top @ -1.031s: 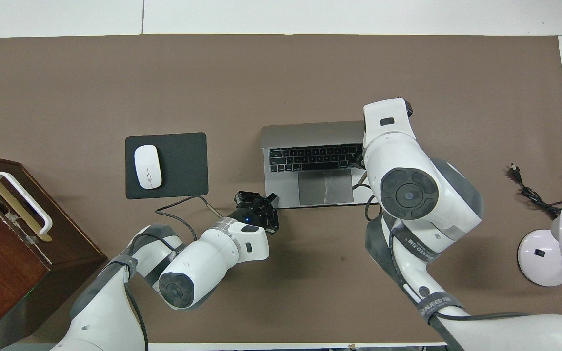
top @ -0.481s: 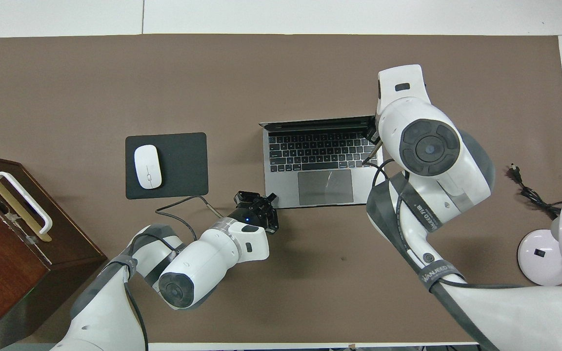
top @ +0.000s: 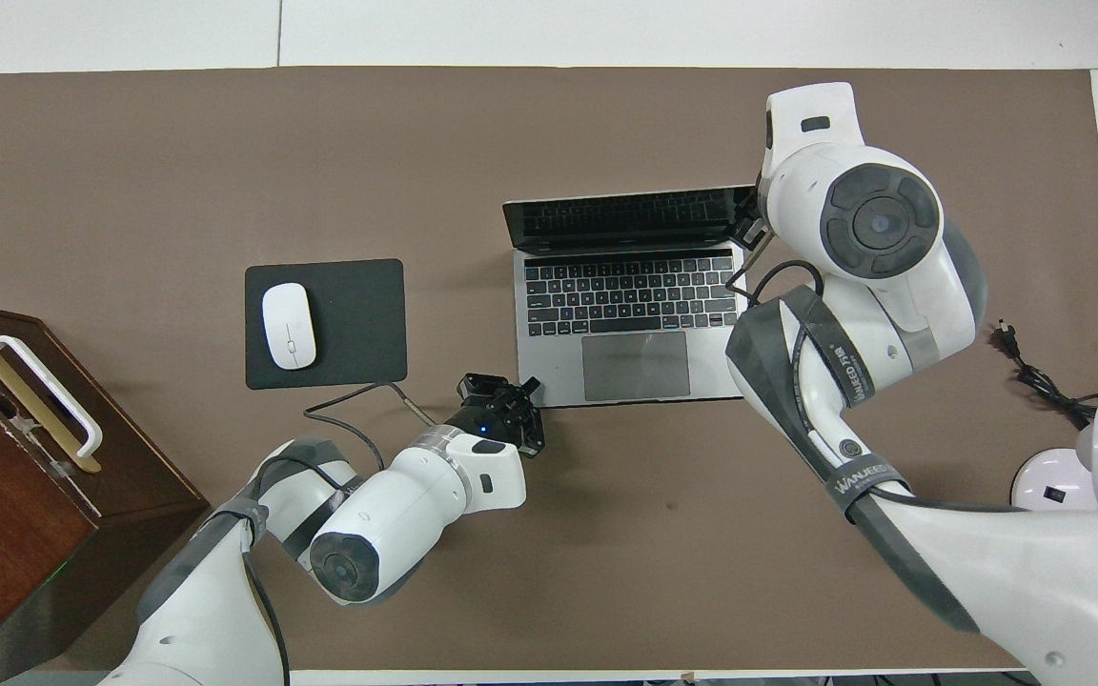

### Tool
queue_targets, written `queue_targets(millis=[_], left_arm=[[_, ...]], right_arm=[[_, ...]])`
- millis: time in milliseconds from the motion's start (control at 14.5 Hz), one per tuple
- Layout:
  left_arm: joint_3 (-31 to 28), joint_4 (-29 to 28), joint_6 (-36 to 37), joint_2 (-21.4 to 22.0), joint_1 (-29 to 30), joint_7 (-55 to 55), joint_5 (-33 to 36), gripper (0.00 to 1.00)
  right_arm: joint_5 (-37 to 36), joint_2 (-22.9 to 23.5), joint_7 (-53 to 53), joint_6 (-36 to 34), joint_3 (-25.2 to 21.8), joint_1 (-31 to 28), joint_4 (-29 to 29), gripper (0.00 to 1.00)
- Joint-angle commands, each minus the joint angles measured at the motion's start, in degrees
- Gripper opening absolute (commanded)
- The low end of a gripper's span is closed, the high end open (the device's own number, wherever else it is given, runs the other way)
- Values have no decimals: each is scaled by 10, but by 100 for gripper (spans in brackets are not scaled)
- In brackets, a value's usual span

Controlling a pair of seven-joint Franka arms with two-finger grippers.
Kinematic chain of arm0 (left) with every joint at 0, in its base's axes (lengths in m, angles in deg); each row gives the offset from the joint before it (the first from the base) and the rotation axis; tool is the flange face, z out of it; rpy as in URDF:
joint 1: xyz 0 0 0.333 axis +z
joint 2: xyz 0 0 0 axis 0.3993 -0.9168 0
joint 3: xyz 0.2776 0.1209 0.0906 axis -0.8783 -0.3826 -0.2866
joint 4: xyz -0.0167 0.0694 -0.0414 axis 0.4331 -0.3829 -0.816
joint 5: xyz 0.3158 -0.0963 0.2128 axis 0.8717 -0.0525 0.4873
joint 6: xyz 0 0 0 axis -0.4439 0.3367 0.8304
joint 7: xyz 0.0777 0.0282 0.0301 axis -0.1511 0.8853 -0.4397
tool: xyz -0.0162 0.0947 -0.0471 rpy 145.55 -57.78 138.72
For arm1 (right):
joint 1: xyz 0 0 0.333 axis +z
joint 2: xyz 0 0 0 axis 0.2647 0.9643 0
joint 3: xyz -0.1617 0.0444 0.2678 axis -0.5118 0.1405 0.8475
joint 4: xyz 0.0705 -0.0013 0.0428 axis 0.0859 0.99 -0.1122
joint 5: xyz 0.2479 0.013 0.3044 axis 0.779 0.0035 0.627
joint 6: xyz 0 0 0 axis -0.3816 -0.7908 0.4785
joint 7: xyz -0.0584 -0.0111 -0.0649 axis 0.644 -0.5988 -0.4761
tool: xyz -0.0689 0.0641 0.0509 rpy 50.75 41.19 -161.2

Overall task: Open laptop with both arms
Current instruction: 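Push the raised lid farther open with the right gripper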

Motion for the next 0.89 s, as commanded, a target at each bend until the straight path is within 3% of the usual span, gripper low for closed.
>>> queue_targets(millis=[0,550,825], left_arm=[[-1,18,-4,-36,5,2,0,0],[-1,18,-4,-36,5,2,0,0],[-1,18,-4,-37,5,2,-1,0]], right_arm=[[15,22,20,-9,4,-17,-29,100],[17,35,21,-15,4,-16,-48,100],[42,2,31,-104,11,-6,-45,100]])
